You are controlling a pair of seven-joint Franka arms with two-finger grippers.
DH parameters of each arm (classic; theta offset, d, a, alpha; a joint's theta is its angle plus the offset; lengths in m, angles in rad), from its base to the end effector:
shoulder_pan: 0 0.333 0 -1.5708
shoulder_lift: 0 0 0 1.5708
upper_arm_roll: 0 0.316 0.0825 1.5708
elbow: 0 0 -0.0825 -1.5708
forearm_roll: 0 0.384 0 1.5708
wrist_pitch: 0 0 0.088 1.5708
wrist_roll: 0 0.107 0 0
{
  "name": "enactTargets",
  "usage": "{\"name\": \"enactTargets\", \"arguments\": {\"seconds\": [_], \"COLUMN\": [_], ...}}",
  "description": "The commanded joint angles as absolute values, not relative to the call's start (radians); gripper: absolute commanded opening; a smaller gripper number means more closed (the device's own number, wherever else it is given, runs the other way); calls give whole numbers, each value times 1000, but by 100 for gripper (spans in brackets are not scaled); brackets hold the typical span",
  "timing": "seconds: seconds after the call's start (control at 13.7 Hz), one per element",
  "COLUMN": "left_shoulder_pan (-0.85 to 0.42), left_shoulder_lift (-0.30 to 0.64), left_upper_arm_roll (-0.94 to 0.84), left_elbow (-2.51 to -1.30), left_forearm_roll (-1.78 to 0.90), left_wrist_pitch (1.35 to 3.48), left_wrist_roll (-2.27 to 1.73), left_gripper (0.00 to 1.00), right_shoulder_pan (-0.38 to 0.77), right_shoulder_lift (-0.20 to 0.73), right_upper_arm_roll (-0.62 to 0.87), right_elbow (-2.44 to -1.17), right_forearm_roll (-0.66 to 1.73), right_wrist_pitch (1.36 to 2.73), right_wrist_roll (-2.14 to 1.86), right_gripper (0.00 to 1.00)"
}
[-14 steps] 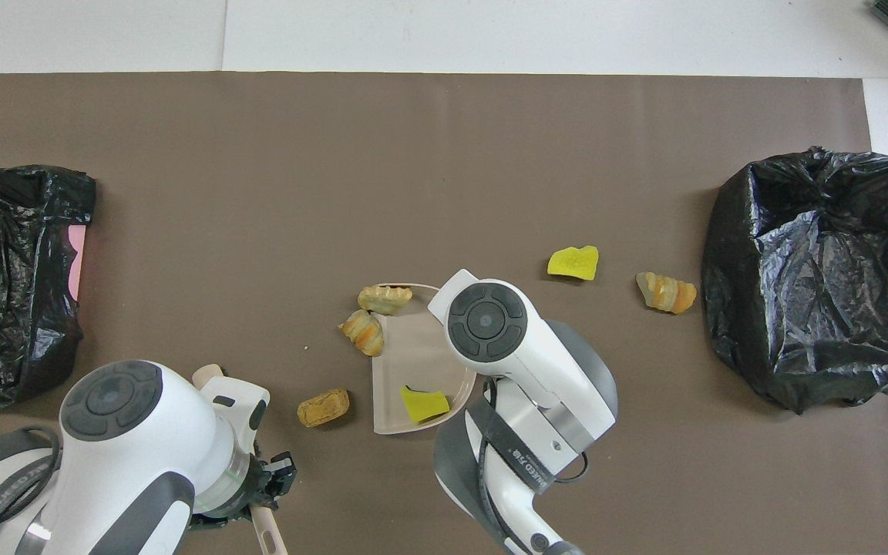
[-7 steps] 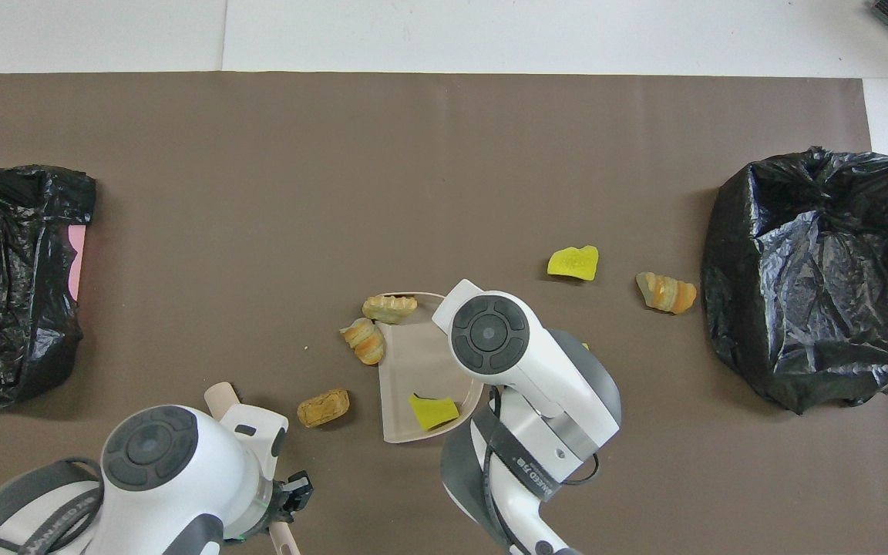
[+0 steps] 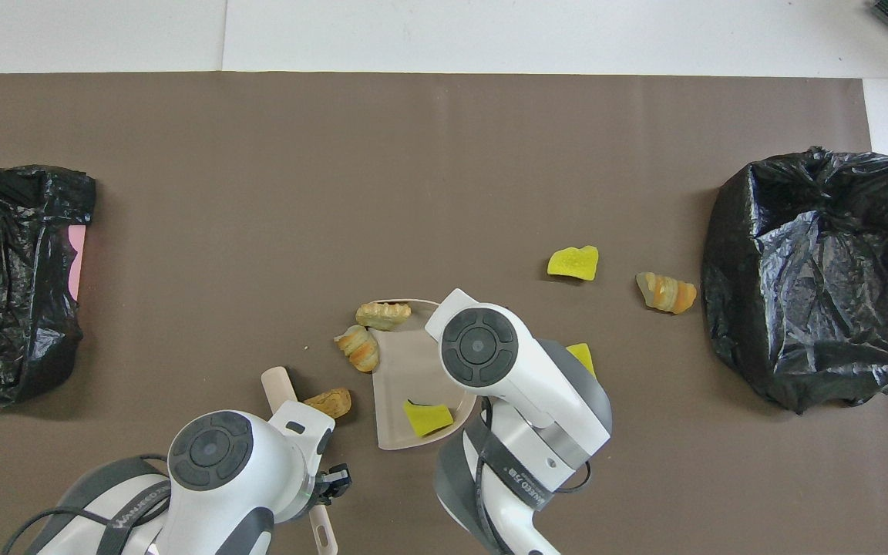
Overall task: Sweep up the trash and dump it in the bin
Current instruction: 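Sweep the trash pieces into the dustpan with the brush in the left gripper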
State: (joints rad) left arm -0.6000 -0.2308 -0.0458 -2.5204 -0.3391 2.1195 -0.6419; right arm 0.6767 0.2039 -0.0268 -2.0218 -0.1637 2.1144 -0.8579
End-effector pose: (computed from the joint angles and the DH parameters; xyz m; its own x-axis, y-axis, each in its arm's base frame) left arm 0.3279 -0.2656 0.3501 0.9383 0.1789 -0.2961 0.2106 -0.9744 0.0788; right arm 0.4625 0.3426 0.3417 -0.0294 0.9835 -0.1783 0.9996 0.0298 -0.0004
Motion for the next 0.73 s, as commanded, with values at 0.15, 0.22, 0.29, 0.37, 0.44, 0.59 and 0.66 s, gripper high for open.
{"name": "enactTargets", "arguments": {"seconds": [0.15, 0.22, 0.29, 0.37, 0.44, 0.59, 0.66], "left_shoulder_pan": [-627, -627, -621, -612, -609, -586, -553], "left_shoulder_lift": [-166, -167, -178, -189, -190, -187, -198], "left_upper_arm_roll": [-34, -32, -31, -26, -23, -21, -21], "left_elbow": [-2442, -2438, -2422, -2404, -2375, -2352, -2333], "left_forearm_roll": [-356, -356, -356, -356, -354, -354, -345], "left_wrist_pitch": [2155, 2131, 2067, 1995, 1953, 1947, 1938], "left_wrist_roll": [-422, -388, -338, -274, -238, -258, -288], "left_gripper": [0, 0, 0, 0, 0, 0, 0], "right_shoulder_pan": [701, 701, 698, 695, 687, 672, 667], "right_shoulder_lift": [245, 245, 245, 244, 235, 219, 213], "right_upper_arm_roll": [-21, -23, -23, -25, -25, -25, -26], "right_elbow": [-2011, -2003, -2000, -1999, -1993, -1991, -1990], "right_forearm_roll": [-169, -169, -169, -170, -173, -175, -175], "right_wrist_pitch": [2161, 2148, 2140, 2120, 2093, 2069, 2069], "right_wrist_roll": [-776, -776, -776, -776, -785, -790, -793], "right_gripper": [0, 0, 0, 0, 0, 0, 0]}}
